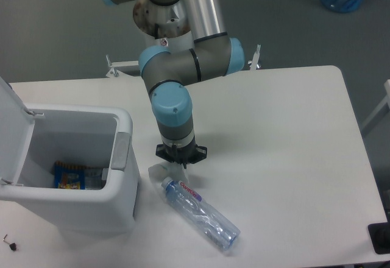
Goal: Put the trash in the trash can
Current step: 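Lower the gripper onto the white tissue and close on it, then lift the white tissue and carry it over the trash bin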
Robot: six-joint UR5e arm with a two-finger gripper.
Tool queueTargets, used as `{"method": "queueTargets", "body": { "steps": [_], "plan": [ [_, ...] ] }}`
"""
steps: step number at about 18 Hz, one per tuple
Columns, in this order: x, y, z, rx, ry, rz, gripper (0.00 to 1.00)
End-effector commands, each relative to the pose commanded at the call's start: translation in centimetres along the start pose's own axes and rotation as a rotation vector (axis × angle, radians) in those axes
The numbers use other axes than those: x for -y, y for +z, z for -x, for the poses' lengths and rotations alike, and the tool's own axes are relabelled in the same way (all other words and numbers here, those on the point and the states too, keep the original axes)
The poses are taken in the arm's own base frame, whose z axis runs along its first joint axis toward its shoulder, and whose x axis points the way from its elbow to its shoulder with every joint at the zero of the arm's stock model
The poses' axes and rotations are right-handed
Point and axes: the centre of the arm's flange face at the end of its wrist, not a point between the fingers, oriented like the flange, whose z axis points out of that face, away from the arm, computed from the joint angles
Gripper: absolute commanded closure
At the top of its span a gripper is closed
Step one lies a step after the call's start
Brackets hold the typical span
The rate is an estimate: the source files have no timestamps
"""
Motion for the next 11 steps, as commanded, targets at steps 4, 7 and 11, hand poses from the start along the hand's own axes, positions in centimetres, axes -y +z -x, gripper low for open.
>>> {"method": "queueTargets", "body": {
  "steps": [4,7,11],
  "plan": [
    [-1.1,-0.7,0.5,0.003,0.044,-0.005,1.00],
    [-2.1,-1.7,1.1,0.005,0.054,-0.004,1.00],
    [-3.7,-6.2,2.7,0.020,0.055,-0.051,1.00]
  ]
}}
